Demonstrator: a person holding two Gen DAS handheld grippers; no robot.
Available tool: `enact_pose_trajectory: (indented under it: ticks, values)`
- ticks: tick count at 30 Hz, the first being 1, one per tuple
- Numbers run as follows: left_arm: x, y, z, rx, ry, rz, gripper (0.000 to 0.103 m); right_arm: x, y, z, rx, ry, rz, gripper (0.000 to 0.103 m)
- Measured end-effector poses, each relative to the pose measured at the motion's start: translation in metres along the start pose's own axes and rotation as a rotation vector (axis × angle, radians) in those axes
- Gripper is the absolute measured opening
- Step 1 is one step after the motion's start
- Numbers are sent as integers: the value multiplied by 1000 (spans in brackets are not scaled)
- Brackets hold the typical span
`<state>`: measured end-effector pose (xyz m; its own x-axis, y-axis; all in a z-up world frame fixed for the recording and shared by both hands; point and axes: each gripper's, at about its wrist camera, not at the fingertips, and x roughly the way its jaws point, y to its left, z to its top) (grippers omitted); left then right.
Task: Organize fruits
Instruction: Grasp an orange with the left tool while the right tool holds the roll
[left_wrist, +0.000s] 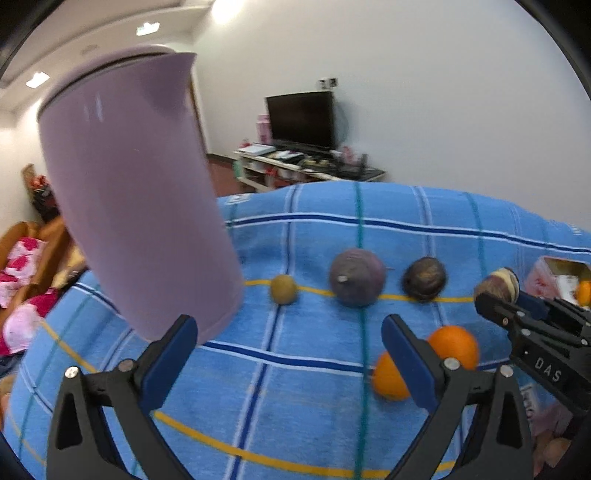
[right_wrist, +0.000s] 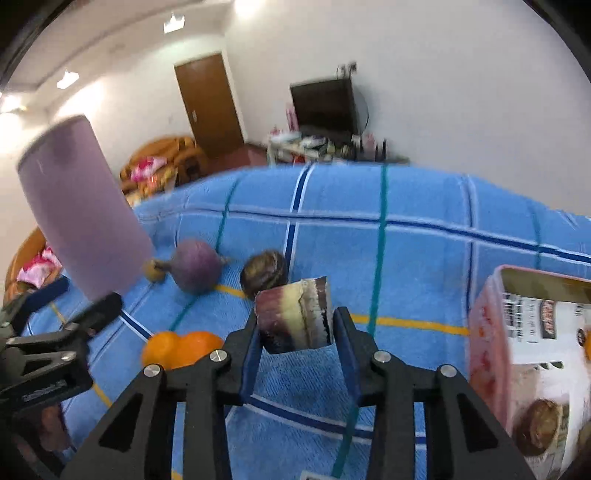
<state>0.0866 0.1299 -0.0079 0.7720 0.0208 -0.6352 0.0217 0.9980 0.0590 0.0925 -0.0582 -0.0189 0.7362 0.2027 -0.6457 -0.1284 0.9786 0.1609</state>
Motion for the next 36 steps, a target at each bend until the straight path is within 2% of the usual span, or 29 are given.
enact_pose_trajectory:
  ticks: [4,8,12,14,16,17,19,21,24,27,28,30,31,32,36]
  values:
    - [7,-17,-7,79,26,-76,86,-26,0,-10,2,-36,-11,40]
    - [11,-32,-12,145,35,-109,82,-53,1,-26,-21,-42,1,40]
    - [15,-37,-13,132,58,-163,81,-62,0,-42,-36,-26,17,40]
    - [14,-37,-14,121,74,-212,73,-63,0,-47,-37,-15,22,40]
    - [11,-37,-14,102,78,-266,73,-67,-2,-50,-32,-14,23,40]
    - [13,-37,-14,94,84,-270,73,-69,-4,-52,-26,-17,24,40]
    - [22,-41,-17,105,114,-229,73,-67,-6,-51,-11,-14,26,40]
    - [40,-43,-19,100,209,-208,74,-66,-9,-57,6,-4,35,40]
    - [37,-39,-16,70,188,-194,74,-64,-11,-59,18,9,40,40]
    - [40,-39,-14,40,200,-184,73,-61,-10,-58,16,11,39,40]
    - [40,-41,-15,48,205,-181,71,-58,-10,-57,16,11,37,40]
    - [37,-43,-16,58,195,-191,61,-59,-9,-56,19,8,36,40]
    - [35,-42,-16,57,188,-215,47,-58,-9,-56,20,5,34,40]
    - [33,-43,-15,53,178,-243,39,-59,-9,-56,19,2,31,40]
    - [28,-42,-14,40,160,-212,38,-58,-8,-55,15,-12,25,40]
